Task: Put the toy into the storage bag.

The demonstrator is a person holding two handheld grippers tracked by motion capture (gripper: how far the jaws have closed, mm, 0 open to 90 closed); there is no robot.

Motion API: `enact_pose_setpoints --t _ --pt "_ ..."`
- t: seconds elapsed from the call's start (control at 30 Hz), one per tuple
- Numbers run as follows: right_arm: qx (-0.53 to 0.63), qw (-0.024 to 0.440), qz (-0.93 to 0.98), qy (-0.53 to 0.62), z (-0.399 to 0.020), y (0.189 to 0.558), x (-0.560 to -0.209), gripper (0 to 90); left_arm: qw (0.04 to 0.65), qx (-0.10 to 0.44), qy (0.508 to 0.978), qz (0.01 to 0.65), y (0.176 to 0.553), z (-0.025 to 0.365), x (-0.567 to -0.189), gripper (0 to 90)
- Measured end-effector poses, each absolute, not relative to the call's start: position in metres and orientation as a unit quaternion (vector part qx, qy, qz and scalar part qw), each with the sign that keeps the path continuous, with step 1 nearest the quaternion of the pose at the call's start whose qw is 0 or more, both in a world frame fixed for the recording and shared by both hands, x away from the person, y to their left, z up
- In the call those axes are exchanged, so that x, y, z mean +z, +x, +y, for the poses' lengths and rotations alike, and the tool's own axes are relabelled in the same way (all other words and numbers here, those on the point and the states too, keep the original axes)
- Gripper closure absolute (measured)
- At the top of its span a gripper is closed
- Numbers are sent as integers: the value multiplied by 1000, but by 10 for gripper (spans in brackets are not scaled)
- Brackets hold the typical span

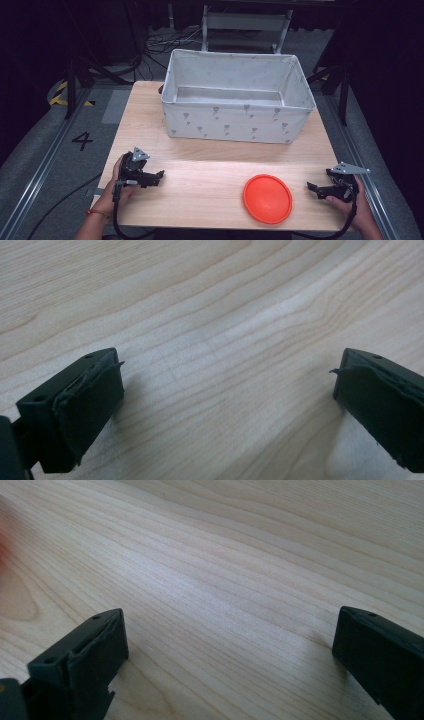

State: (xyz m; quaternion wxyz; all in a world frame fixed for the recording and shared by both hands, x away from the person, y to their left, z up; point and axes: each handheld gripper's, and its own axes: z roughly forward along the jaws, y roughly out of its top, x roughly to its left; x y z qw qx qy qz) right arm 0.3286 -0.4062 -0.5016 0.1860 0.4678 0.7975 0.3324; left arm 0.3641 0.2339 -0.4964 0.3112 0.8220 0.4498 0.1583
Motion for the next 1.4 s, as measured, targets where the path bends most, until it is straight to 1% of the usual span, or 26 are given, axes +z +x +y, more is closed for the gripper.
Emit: enact_pose_setpoints --t 0.27,0.63,0.73,0.77,0.8,0.83,0.87,0.9,0.93,0.97,1.03,1.1,1.13,1.4 --pt "332 187 797 470 -406 328 -502 14 319 136 852 393 359 247 -496 1" --pt "331 177 804 461 -407 331 -501 14 320 137 852 391 359 250 -496 2" --pt "334 176 806 457 -406 332 -500 61 320 136 852 391 360 250 -496 2" --pt "333 175 808 454 -405 332 -498 105 320 137 852 391 360 250 -496 2" --pt "336 175 810 449 -403 332 -497 197 321 137 852 391 360 250 -496 2" --pt "339 172 813 441 -401 331 -494 222 320 136 852 391 360 250 -496 2" --pt "340 170 816 435 -398 330 -493 160 322 136 852 390 360 250 -496 2" --pt "344 169 817 431 -396 329 -491 144 321 136 852 390 360 251 -496 2" --pt "350 167 817 427 -393 328 -489 193 321 137 852 390 360 251 -496 2" --pt "356 165 818 420 -391 327 -487 206 320 138 852 390 360 251 -496 2" --pt "356 162 822 415 -387 326 -483 163 321 133 851 394 359 251 -496 2" --pt "358 164 825 406 -383 326 -477 217 321 134 851 394 359 251 -496 2" --pt "357 166 827 401 -381 325 -474 223 321 136 851 392 359 251 -496 2" --pt "362 157 837 380 -366 325 -457 210 321 136 852 391 359 251 -496 2"
